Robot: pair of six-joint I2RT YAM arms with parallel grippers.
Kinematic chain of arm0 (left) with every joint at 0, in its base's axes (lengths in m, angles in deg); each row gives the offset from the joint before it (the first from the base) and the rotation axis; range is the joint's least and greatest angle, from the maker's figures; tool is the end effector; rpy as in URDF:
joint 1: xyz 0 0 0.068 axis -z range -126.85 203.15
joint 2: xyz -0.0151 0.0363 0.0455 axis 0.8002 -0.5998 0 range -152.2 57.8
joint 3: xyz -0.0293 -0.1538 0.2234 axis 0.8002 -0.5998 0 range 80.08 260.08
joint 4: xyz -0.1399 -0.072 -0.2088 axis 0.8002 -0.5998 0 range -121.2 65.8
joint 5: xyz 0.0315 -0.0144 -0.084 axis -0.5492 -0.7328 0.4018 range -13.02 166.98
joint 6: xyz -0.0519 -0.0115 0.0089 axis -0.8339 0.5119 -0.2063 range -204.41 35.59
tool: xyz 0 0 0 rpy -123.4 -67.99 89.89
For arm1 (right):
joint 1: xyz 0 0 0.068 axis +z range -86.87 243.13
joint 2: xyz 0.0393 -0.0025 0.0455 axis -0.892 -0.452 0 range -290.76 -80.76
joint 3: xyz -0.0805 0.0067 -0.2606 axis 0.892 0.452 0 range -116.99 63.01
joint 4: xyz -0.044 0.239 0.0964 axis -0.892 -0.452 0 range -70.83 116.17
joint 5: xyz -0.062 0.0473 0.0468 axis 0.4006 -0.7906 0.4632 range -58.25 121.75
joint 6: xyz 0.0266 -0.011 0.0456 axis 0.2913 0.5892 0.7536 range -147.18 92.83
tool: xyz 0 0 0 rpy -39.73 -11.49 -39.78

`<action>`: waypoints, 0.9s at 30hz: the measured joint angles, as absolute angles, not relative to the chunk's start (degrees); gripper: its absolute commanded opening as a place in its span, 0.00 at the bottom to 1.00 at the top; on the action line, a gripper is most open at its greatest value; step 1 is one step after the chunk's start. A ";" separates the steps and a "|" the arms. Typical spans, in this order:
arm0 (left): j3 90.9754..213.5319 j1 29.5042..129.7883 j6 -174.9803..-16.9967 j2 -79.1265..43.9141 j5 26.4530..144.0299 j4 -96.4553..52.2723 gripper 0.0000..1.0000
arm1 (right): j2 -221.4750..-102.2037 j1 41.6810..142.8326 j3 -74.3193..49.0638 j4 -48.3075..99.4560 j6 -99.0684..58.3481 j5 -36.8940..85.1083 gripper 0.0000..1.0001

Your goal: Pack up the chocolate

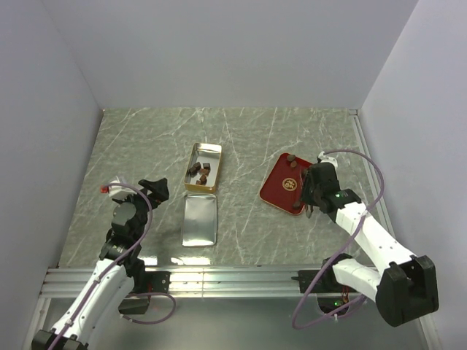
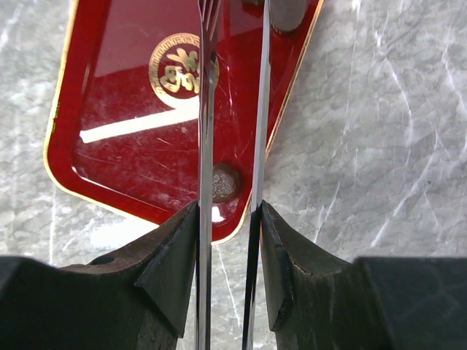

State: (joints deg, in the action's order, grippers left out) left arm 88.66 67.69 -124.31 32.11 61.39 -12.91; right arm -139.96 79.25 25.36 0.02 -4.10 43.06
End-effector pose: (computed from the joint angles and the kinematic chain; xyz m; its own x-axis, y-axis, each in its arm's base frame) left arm 0.1394 -0.0264 0.2022 -0.0646 -0.6217 -0.7806 -0.0761 0.7830 -0.6173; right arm 0.2018 0.0511 0.2255 -0.7107 0.1945 -0.6760 0.1446 0.9809 0.1302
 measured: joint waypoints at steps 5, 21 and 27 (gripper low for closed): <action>88.66 68.28 -124.31 32.11 60.73 -12.95 0.99 | -142.71 79.25 25.36 0.06 -4.10 43.02 0.44; 88.66 69.53 -124.29 32.22 59.79 -13.02 0.99 | -143.32 79.25 25.36 0.39 -4.32 43.69 0.25; 88.66 69.88 -124.29 32.22 59.51 -13.02 0.99 | -138.47 80.28 25.36 0.48 -4.08 42.12 0.24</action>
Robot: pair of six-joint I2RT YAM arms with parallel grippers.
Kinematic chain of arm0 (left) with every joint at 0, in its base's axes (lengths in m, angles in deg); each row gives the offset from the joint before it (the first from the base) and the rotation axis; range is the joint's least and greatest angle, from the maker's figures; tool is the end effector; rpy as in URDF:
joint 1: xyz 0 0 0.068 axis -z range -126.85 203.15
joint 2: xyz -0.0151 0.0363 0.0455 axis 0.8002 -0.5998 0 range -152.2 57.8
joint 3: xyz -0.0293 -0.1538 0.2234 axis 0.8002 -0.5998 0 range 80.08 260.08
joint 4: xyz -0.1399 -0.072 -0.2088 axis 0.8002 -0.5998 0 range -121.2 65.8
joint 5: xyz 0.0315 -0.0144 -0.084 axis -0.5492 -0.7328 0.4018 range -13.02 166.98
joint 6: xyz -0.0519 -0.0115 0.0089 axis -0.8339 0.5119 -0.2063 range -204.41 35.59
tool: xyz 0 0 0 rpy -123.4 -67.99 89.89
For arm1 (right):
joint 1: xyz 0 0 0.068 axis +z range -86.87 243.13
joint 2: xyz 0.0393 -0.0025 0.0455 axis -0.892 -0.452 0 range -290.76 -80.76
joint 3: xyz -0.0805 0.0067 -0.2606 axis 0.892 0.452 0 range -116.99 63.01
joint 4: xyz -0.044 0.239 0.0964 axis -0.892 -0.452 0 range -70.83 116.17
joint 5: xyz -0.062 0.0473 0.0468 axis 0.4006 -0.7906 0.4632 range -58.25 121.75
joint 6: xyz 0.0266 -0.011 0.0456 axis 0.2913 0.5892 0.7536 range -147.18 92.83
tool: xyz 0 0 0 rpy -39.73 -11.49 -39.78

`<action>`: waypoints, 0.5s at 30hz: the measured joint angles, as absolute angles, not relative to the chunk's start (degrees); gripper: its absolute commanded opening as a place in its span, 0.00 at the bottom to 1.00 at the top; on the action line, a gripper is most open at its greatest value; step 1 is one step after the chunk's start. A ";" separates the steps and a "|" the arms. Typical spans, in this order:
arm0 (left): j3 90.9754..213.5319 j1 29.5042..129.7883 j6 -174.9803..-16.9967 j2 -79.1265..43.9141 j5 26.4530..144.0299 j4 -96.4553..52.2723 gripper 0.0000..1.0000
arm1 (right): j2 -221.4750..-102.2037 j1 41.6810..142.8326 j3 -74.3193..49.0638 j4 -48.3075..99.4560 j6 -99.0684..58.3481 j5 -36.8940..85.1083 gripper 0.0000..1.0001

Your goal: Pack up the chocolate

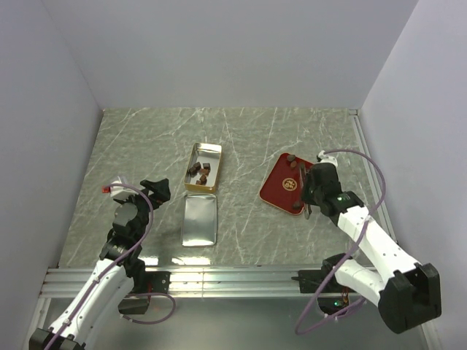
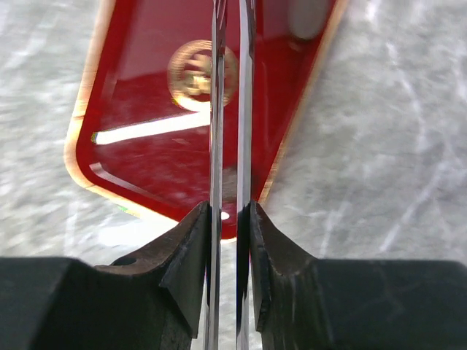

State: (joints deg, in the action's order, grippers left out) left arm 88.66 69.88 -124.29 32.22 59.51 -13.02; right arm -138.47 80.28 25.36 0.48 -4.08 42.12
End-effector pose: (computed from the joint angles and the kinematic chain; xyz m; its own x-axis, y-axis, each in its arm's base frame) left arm 0.1381 -0.0305 0.2023 -0.0674 -0.6185 -0.7829 -0.0712 0.7856 -0.6146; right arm 0.1985 0.0546 0.2309 -0.6963 0.1888 -0.6925 0.1120 0.9815 0.1550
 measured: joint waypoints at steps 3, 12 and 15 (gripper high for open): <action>88.66 69.90 -124.29 32.22 59.51 -13.02 0.99 | -136.11 83.16 25.07 0.89 -3.43 40.98 0.24; 88.66 69.90 -124.29 32.19 59.53 -13.02 0.99 | -142.43 97.92 15.68 5.46 -2.27 38.45 0.24; 88.66 69.90 -124.29 32.22 59.51 -13.02 0.99 | -147.39 101.26 11.63 7.91 -2.31 36.79 0.24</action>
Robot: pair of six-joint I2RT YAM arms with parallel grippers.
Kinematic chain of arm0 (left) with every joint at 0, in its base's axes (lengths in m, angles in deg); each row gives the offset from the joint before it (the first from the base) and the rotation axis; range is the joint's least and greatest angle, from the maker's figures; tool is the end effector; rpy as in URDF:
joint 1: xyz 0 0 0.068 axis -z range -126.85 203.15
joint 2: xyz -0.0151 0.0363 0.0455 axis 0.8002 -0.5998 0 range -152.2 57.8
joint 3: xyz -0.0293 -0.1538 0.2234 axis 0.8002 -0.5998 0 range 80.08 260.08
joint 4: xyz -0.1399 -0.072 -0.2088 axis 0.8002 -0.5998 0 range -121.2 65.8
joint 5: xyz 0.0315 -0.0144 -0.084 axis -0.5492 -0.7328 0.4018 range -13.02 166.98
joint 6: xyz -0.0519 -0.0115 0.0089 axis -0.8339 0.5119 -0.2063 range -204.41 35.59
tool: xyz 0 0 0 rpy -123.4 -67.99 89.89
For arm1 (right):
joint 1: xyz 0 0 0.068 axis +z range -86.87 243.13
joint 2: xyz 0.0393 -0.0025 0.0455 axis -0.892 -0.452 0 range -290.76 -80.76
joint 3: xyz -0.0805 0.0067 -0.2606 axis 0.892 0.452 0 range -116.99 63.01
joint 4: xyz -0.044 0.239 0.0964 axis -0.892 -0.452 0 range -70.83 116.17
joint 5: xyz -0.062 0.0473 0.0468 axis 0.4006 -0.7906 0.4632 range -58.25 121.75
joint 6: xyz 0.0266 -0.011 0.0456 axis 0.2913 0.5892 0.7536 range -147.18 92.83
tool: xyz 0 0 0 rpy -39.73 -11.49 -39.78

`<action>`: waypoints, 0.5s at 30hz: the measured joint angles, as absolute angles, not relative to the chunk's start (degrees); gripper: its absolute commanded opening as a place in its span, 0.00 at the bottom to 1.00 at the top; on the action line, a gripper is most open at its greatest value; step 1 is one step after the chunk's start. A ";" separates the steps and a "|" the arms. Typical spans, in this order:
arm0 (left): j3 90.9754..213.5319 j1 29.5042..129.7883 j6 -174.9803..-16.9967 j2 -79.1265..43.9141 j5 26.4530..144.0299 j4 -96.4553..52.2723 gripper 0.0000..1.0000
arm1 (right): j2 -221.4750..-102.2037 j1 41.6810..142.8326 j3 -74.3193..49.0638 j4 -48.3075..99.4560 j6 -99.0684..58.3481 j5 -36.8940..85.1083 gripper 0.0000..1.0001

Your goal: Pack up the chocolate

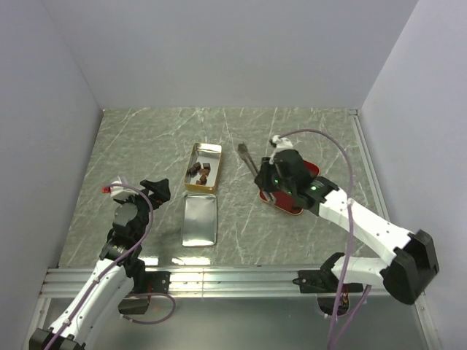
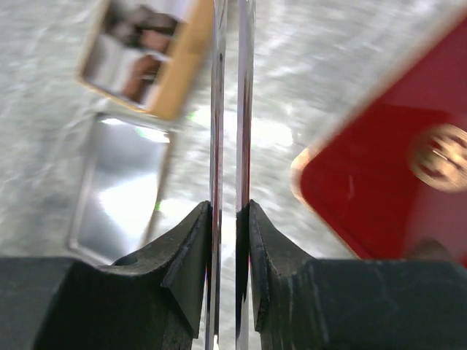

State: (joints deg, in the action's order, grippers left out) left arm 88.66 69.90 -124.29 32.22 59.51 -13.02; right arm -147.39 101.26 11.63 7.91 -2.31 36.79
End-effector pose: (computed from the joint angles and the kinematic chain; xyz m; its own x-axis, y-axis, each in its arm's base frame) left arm 0.1381 -0.0305 0.2023 -0.0676 -0.6185 -0.7829 -0.0709 0.7857 -0.6146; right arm 0.2054 0.1573 0.2889 -0.6284 0.0391 -0.7769 -0.3232 0.8953 0.3065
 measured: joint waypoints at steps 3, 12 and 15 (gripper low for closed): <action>88.66 69.90 -124.29 32.22 59.51 -13.04 0.99 | -153.79 103.99 7.02 9.94 -2.36 35.26 0.24; 88.66 70.07 -124.29 32.39 59.48 -13.08 1.00 | -171.30 112.30 -5.37 11.10 -2.82 33.86 0.24; 88.64 70.12 -124.29 32.61 59.46 -13.10 0.99 | -172.87 113.15 -6.38 11.03 -2.82 33.81 0.25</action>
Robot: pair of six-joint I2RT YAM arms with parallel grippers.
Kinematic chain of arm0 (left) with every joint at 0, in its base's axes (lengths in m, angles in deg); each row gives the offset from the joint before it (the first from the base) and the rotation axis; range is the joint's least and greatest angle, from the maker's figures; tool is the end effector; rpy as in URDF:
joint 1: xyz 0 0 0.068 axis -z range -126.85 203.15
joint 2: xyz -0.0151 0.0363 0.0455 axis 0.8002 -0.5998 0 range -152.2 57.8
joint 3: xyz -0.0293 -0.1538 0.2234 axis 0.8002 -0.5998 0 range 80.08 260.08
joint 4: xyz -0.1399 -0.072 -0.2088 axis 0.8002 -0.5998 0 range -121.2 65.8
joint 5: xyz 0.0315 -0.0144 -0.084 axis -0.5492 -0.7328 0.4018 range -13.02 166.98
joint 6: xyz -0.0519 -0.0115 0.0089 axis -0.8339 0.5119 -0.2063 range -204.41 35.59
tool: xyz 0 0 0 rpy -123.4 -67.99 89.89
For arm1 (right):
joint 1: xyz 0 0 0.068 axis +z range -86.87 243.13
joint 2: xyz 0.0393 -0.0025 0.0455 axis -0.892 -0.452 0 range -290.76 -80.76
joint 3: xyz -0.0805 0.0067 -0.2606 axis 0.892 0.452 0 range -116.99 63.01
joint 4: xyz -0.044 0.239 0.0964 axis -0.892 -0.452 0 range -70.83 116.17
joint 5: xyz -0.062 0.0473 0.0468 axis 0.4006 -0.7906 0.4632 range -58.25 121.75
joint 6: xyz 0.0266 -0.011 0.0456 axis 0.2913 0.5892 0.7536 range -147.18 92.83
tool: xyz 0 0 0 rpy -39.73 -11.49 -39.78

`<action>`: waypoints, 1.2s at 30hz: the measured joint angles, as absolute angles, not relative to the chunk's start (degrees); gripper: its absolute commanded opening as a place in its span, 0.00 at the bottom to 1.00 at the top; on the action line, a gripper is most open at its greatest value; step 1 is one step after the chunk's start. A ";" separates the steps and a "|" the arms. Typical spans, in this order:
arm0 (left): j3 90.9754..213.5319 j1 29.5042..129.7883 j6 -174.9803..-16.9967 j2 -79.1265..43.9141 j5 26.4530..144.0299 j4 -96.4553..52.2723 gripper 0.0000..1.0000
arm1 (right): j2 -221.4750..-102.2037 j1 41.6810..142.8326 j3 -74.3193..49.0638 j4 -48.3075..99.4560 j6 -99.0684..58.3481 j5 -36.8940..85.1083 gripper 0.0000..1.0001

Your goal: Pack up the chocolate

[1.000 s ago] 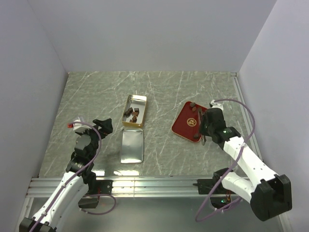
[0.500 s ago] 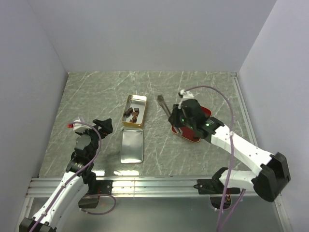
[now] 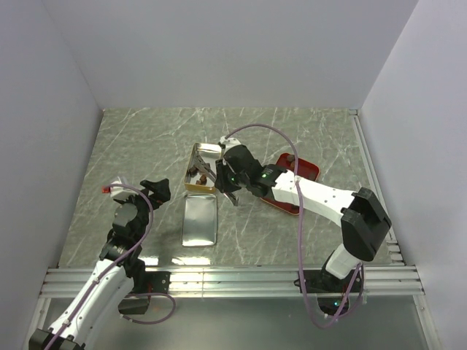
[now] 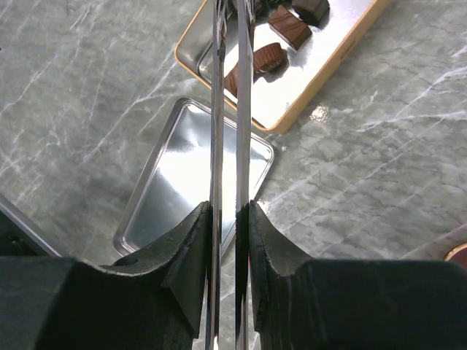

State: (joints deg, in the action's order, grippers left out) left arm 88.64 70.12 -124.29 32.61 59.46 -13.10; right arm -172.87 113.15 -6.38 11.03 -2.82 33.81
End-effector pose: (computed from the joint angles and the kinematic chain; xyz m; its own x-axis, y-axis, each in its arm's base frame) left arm 0.1374 -0.0308 0.2028 -0.0656 -0.6194 -0.7824 -0.0655 0.7850 -0.6160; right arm 0.2357 0.2792 0.2708 -0.6675 -0.1548 -0.7284 -0.5184 0.7987 0.3054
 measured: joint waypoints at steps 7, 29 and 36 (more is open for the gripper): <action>88.20 70.12 -124.29 32.65 59.24 -13.17 0.99 | -173.09 113.39 -6.82 10.64 -2.77 34.12 0.40; 87.90 70.12 -124.29 32.85 59.09 -13.32 0.99 | -156.00 113.15 2.45 9.37 -2.27 43.21 0.43; 87.79 70.12 -124.29 32.85 59.09 -13.34 0.99 | -143.80 105.43 13.75 7.95 0.31 46.95 0.43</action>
